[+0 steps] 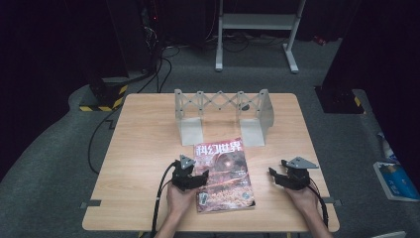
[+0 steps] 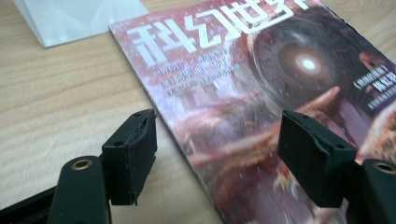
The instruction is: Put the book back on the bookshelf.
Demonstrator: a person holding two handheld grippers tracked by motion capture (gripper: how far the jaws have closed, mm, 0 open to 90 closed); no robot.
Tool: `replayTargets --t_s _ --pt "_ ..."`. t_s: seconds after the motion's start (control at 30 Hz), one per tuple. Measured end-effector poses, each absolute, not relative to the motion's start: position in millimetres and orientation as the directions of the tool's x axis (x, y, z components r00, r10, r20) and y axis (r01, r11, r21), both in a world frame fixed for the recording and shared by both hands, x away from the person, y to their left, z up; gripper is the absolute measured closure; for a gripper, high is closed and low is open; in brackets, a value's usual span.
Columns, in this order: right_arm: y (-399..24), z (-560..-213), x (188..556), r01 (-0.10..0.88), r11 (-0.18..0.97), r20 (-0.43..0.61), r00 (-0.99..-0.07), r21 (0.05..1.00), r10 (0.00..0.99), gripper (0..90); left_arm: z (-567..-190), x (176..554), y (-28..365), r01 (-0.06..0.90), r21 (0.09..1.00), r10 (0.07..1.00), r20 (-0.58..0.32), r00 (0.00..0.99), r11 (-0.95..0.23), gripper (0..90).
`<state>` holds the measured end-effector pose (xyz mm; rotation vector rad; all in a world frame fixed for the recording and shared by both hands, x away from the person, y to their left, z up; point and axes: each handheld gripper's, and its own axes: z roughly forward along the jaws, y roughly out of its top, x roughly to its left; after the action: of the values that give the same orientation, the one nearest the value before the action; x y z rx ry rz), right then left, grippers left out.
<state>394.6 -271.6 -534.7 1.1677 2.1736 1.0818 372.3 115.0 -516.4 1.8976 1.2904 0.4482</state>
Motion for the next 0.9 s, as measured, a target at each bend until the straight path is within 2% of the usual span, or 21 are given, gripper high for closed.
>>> replayTargets --t_s 0.33,0.5,0.9 --pt "-273 -528 394 0.516 0.396 -0.017 -0.592 0.759 0.806 32.0 -520 393 117 0.618 0.771 0.899 -0.148 0.411 -0.156 28.9" --pt "-269 -525 391 0.533 0.397 -0.015 -0.584 0.747 0.812 37.7 -526 397 119 0.623 0.763 0.906 -0.126 0.403 -0.171 29.4" --pt "-248 -508 399 0.621 0.325 0.147 -0.586 0.713 0.797 43.8 -531 398 116 0.588 0.786 0.906 -0.092 0.414 -0.189 27.7"
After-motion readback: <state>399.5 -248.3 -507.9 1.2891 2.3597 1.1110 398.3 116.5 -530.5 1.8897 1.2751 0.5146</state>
